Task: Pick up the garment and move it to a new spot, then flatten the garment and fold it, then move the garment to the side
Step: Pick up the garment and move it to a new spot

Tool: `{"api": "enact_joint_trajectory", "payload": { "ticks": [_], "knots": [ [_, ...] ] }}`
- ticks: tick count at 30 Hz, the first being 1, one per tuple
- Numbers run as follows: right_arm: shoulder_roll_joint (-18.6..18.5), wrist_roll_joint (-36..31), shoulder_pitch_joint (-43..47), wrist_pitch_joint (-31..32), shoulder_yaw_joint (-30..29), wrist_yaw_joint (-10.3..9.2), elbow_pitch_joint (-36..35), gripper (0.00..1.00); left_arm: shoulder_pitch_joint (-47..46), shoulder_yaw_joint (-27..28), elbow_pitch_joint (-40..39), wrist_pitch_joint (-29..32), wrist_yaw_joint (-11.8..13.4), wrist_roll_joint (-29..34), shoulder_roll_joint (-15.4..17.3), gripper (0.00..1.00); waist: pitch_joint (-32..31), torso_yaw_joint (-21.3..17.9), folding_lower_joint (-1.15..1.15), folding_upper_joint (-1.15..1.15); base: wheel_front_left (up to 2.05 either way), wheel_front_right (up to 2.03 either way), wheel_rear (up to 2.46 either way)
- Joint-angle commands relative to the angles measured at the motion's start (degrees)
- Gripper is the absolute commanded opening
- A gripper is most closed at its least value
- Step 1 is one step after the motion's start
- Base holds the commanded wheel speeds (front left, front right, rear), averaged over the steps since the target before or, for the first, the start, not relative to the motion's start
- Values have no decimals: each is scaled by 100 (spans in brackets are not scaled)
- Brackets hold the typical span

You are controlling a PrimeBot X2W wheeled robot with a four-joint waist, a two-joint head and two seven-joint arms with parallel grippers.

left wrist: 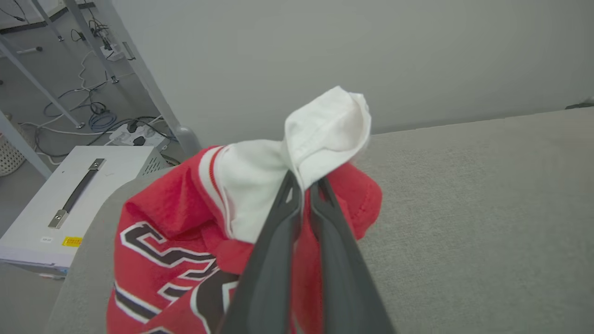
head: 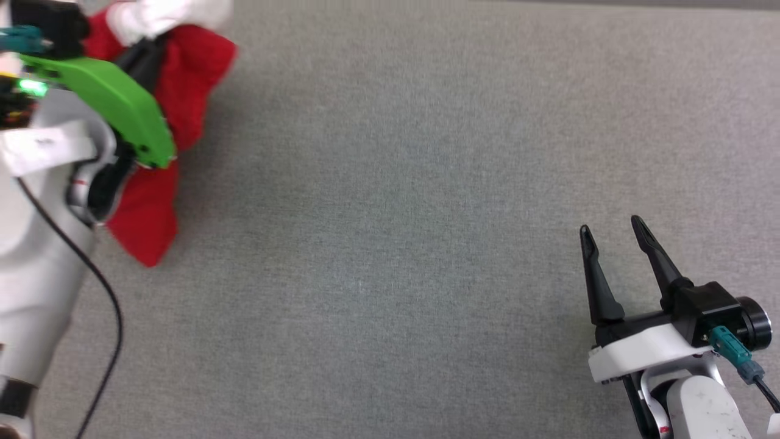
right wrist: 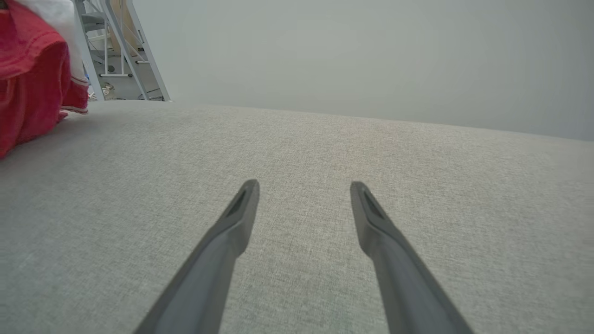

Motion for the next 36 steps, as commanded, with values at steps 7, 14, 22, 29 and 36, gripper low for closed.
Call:
{"api": "enact_joint_trajectory", "payload": {
  "ticks": [7,14,22,29,36],
  "knots": [
    [6,158,278,-52,-212,-5,10,100,649,-498,-1033,319,210,-42,-662,0,-1059,-112,0,-1,0,0,0],
    [7,173,346,-52,-439,-5,-37,100,1143,-1149,-1298,304,507,66,-1700,0,-1262,-606,0,-1,0,0,0],
    [8,240,389,-52,-518,-5,-48,100,1396,-1862,-602,28,536,212,-2867,0,-1275,-1360,0,-1,0,0,0],
    [8,326,449,-52,-430,-5,-47,100,1414,-2357,14,-270,544,146,-3077,26,-1193,-1735,0,-1,0,0,0],
    [8,365,492,-52,-426,-5,-22,100,1381,-2959,139,-487,631,-174,-3083,100,-1209,-1620,0,-1,0,0,0]
  ]
}}
